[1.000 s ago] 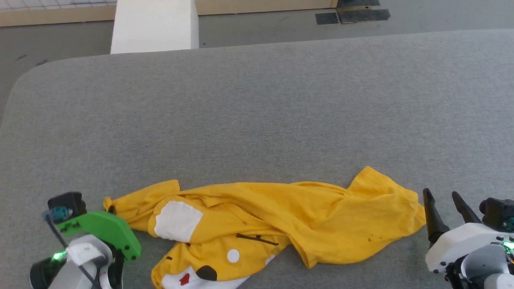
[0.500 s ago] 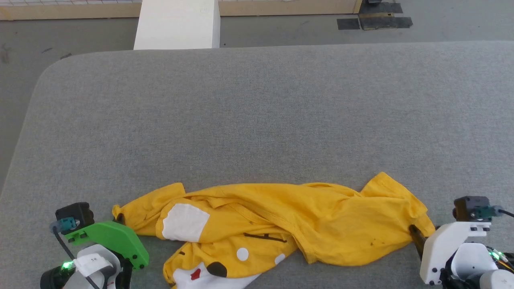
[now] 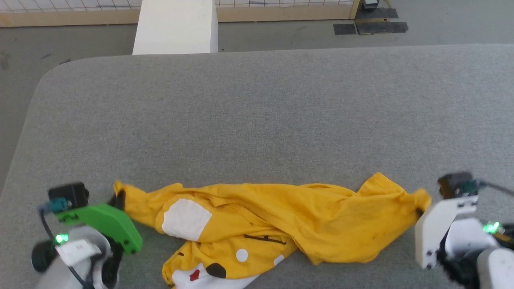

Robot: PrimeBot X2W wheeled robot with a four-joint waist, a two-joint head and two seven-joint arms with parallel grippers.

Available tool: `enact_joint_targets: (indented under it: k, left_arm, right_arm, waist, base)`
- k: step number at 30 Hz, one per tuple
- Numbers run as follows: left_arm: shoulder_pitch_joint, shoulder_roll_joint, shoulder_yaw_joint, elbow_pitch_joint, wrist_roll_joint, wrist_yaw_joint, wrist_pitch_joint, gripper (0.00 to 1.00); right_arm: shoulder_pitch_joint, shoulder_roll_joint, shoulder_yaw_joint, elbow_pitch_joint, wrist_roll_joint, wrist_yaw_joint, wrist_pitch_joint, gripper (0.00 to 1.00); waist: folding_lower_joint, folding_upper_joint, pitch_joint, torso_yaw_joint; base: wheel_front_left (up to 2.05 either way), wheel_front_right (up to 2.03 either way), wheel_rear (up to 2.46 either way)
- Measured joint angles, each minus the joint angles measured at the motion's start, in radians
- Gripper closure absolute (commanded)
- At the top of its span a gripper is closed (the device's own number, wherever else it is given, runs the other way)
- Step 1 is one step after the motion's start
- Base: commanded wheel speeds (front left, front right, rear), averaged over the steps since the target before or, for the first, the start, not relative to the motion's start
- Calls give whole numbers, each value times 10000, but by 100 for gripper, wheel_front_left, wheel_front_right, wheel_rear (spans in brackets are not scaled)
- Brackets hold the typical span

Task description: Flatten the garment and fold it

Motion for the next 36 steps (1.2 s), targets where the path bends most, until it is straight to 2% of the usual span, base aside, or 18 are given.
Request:
enact_joint_targets:
  k: [6, 11, 16, 20, 25, 31, 36]
  left_arm:
    - [-1946, 683, 359, -637, -368, -752, 642, 100]
    - [-4087, 1129, 612, -571, -288, -779, 1244, 100]
    - [-6414, 1250, 757, -454, -59, -545, 1501, 100]
    - [-8245, 1143, 915, -119, 322, -297, 1287, 100]
    - [-10192, 1049, 1216, 382, 940, 61, 234, 100]
    - [-11734, 709, 1668, 775, 1074, 92, -1289, 100]
    - [-11963, 144, 2071, 1120, 637, -217, -2230, 100]
  right_arm:
    - [-2311, -1572, 525, -527, 174, 0, 581, 100]
    - [-5095, -2581, 1371, -15, 650, 13, 640, 100]
    - [-7875, -3158, 1965, 907, 640, 46, 506, 100]
    - [-10072, -3298, 2309, 1584, 309, 46, -6, 100]
    - [-12364, -3227, 2462, 2334, -364, 46, -1327, 100]
    - [-14188, -2826, 2123, 2871, -1235, 48, -3049, 100]
    - [-14759, -2585, 1580, 3306, -1580, 48, -4326, 100]
  waist:
    - [0, 0, 376, -33]
    - [0, 0, 920, -112]
    - [1, 0, 1610, -214]
    - [1, 0, 2213, -305]
    - [2, 0, 2896, -433]
    - [3, 0, 3435, -547]
    - [2, 0, 3487, -470]
  base:
    - [0, 0, 0]
    - [0, 0, 0]
    - [0, 0, 0]
    - [0, 0, 0]
    - [0, 0, 0]
    - [0, 0, 0]
    - [0, 0, 0]
